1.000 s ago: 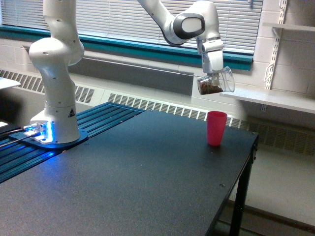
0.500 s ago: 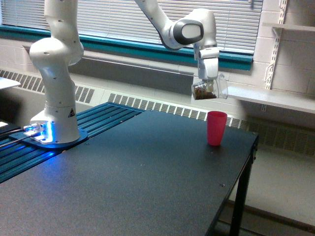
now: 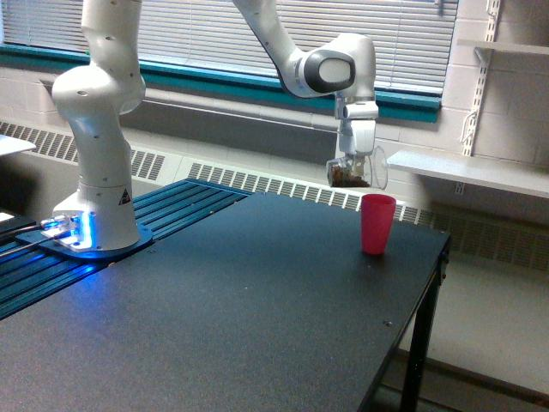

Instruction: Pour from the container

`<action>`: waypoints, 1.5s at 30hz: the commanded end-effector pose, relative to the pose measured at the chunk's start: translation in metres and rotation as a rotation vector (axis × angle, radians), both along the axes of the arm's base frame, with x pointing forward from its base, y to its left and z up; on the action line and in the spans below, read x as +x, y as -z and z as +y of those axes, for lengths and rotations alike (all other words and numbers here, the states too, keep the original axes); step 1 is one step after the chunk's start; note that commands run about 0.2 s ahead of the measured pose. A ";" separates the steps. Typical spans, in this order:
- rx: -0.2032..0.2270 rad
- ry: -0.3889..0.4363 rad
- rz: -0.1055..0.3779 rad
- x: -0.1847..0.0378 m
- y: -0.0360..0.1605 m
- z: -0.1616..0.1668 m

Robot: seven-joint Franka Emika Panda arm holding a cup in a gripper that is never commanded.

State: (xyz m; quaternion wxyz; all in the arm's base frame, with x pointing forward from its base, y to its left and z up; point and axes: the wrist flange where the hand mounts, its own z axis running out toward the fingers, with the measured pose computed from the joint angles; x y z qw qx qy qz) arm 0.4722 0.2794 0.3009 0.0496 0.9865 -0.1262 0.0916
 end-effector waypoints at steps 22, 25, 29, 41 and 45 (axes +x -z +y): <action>-0.098 -0.029 0.061 0.008 0.009 0.009; -0.110 -0.039 0.074 0.008 0.009 0.011; -0.125 -0.051 0.085 0.008 0.009 0.015; -0.155 -0.083 0.106 0.012 0.012 0.027; -0.162 -0.092 0.110 0.014 0.012 0.032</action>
